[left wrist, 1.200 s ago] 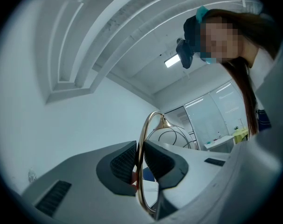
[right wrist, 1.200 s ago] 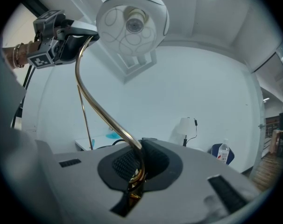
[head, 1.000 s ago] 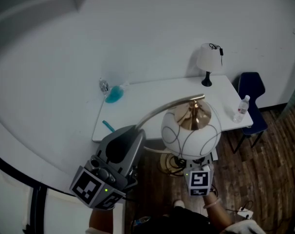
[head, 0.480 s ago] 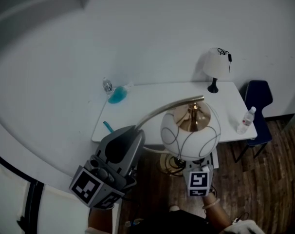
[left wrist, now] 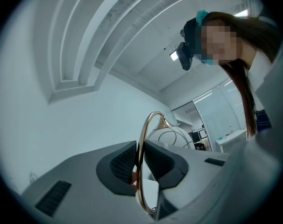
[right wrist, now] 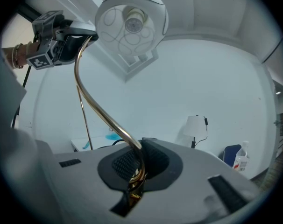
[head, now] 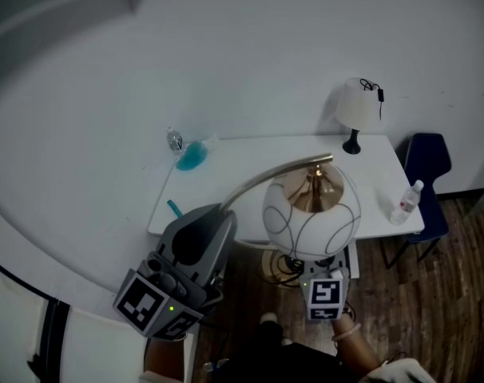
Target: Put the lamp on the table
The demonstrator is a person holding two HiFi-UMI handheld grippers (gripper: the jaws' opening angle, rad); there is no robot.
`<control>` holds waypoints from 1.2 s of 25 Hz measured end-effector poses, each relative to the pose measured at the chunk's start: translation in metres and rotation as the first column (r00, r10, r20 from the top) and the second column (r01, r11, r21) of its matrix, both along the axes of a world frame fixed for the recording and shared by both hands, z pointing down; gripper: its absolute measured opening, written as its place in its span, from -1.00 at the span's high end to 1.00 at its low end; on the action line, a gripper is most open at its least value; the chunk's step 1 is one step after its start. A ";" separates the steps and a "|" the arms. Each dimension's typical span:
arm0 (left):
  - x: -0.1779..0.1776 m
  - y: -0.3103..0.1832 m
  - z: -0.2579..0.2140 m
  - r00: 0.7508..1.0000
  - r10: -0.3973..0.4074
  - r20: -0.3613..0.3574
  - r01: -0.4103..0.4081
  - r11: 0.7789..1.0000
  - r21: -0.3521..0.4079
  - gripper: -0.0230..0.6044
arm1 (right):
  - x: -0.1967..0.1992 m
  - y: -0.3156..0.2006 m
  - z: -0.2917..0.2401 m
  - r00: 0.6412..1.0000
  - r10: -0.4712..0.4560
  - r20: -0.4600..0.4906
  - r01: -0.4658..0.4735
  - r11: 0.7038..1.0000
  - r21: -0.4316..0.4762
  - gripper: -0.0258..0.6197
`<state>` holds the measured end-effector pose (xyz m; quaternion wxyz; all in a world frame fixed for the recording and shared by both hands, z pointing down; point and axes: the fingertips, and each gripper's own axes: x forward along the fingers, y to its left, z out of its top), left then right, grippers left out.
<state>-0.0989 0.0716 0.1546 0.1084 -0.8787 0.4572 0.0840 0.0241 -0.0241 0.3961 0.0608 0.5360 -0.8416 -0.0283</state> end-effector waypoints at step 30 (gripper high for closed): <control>-0.019 -0.093 0.009 0.998 0.060 -0.013 -0.060 0.998 -0.016 0.75 | -0.021 -0.090 0.010 0.999 0.051 0.007 -0.051 0.999 -0.004 0.90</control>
